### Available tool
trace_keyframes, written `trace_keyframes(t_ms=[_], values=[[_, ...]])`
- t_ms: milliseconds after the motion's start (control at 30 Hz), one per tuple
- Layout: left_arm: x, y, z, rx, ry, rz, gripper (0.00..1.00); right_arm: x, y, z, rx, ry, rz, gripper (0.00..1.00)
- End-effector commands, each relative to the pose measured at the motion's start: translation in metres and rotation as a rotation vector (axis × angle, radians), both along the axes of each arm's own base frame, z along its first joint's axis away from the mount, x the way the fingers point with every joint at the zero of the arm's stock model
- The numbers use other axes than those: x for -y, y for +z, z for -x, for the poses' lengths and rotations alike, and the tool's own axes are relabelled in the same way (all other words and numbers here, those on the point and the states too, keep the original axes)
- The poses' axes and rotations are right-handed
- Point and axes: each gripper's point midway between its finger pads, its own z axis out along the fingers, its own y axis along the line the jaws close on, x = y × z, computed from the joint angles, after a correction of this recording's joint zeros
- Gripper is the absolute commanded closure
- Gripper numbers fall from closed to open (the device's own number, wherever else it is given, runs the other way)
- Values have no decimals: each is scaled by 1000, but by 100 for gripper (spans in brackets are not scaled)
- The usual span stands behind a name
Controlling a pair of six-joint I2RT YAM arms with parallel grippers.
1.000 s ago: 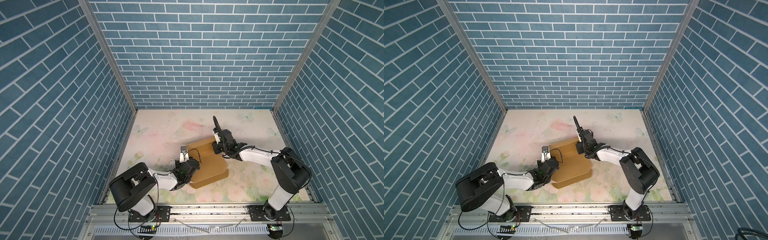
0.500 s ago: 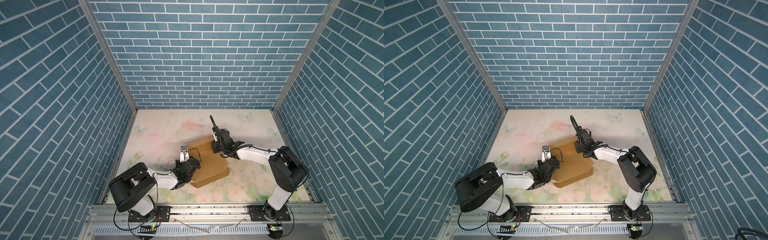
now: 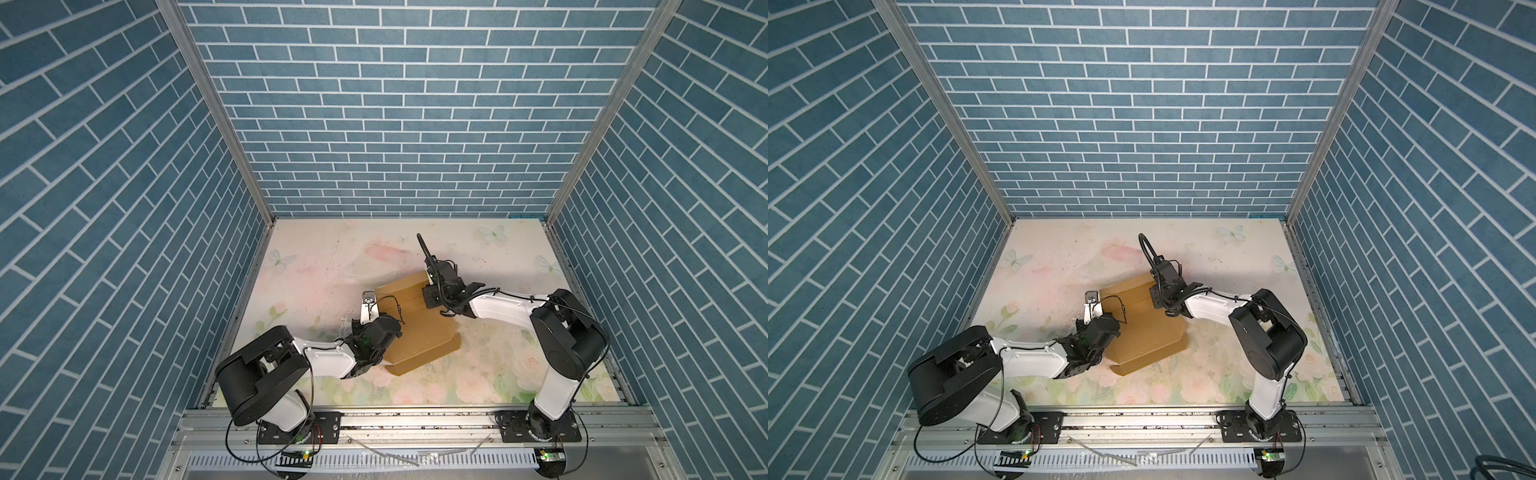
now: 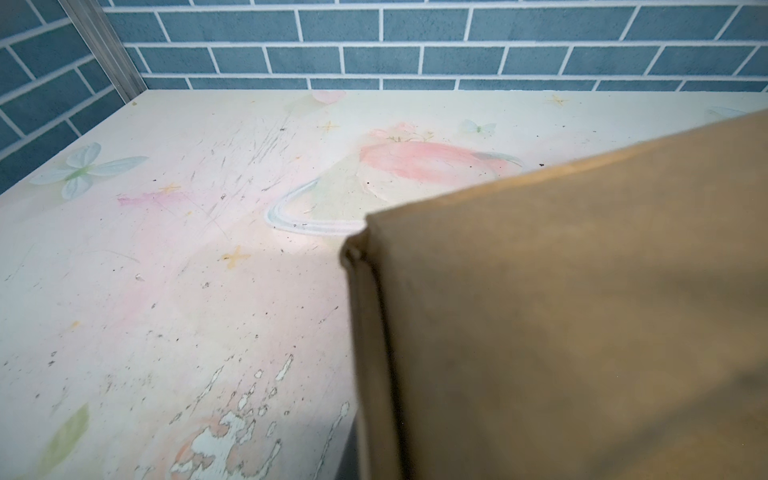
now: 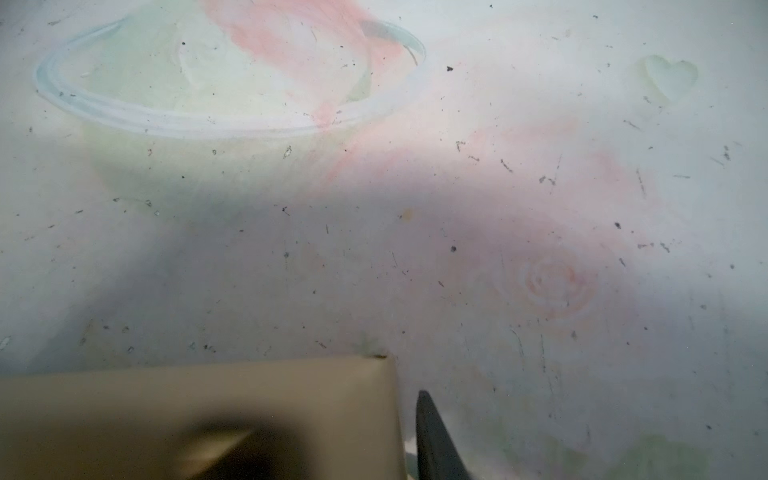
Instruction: Fold the paper box
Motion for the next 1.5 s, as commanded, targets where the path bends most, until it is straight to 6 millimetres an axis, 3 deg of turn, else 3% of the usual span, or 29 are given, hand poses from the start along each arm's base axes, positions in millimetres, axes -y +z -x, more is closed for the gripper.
trace_keyframes(t_ms=[0, 433, 700, 1467], values=[[-7, -21, 13, -88, -35, -77, 100, 14, -5, -7, -5, -73, 56, 80], [-6, -16, 12, -82, -29, -70, 100, 19, -3, -10, 9, -110, 54, 86], [-8, -17, 14, -89, -23, -68, 100, 10, 13, -14, 67, -99, -33, 77], [-8, -20, 16, -104, -35, -83, 100, 6, 36, -23, 196, -113, -145, 75]])
